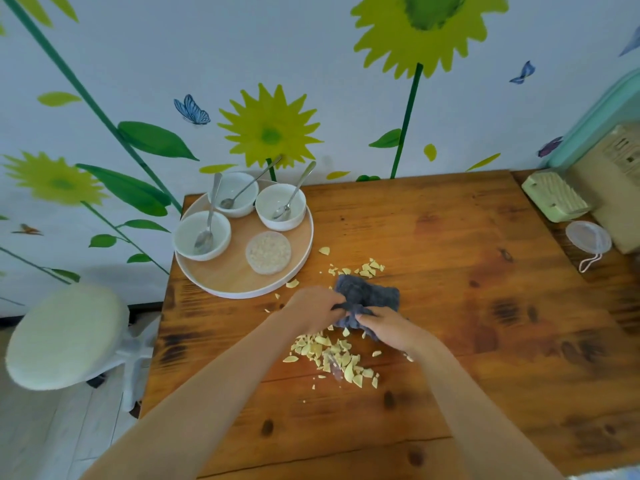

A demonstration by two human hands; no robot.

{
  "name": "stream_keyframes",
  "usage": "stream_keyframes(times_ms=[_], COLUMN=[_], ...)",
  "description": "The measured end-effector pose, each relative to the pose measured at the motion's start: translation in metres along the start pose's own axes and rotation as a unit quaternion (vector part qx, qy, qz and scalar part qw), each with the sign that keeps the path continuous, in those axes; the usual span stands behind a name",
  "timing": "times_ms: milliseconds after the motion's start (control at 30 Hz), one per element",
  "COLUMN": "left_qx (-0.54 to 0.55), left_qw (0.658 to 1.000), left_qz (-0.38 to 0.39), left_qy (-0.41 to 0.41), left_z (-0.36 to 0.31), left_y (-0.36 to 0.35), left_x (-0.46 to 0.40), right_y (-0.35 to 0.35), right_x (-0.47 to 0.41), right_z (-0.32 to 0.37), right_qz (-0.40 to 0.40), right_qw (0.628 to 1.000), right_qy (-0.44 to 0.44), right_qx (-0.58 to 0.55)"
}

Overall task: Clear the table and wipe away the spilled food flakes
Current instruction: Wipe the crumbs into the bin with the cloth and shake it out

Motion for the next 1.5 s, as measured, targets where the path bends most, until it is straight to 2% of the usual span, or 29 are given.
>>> stream_keyframes(times_ms=[100, 200, 400, 533, 700, 833, 900, 1033, 1100, 1267, 1500], left_qx=[0.047, 0.098, 0.111, 0.09, 0.045, 0.092, 0.107, 0.07, 0.061, 0.083, 0.063], left_qw=[0.999, 0.995, 0.991, 0.988, 0.979, 0.965, 0.968, 0.987, 0.988, 0.985, 0.989], left_qz=[-0.005, -0.017, -0.069, -0.125, -0.195, -0.236, -0.205, -0.054, -0.012, -0.039, -0.028], left_qy=[-0.003, -0.01, -0.029, -0.006, 0.037, 0.073, 0.101, 0.134, 0.142, 0.146, 0.128], left_z=[-0.007, -0.02, -0.036, -0.033, -0.017, 0.011, 0.029, 0.046, 0.049, 0.054, 0.05], left_y=[0.019, 0.05, 0.114, 0.154, 0.188, 0.189, 0.165, 0.093, 0.066, 0.036, 0.016], left_x=[-0.006, -0.014, -0.034, -0.049, -0.069, -0.086, -0.103, -0.127, -0.129, -0.125, -0.105], right_y=[0.031, 0.066, 0.131, 0.171, 0.206, 0.21, 0.193, 0.137, 0.116, 0.099, 0.069], right_x=[0.004, 0.008, 0.009, -0.007, -0.037, -0.07, -0.092, -0.13, -0.139, -0.136, -0.111], right_z=[0.014, 0.029, 0.061, 0.086, 0.12, 0.127, 0.114, 0.075, 0.059, 0.044, 0.033], right_qz=[0.005, 0.0, -0.004, -0.017, -0.083, -0.147, -0.144, -0.087, -0.078, -0.081, -0.049], right_qw=[0.998, 0.996, 0.989, 0.982, 0.97, 0.954, 0.957, 0.971, 0.969, 0.965, 0.971], right_qy=[0.017, 0.035, 0.068, 0.113, 0.197, 0.25, 0.239, 0.196, 0.184, 0.178, 0.145], right_qx=[0.062, 0.079, 0.128, 0.153, 0.114, 0.077, 0.079, 0.105, 0.144, 0.177, 0.186])
Point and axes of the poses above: each hand's wrist, its own x-axis away from the middle knuckle, its own y-axis out of the back of the hand, z = x × y, the point moved 10 cm from there along -x, towards the middle knuckle, and after that the axes turned 6 degrees about x, right-handed, at the moved point
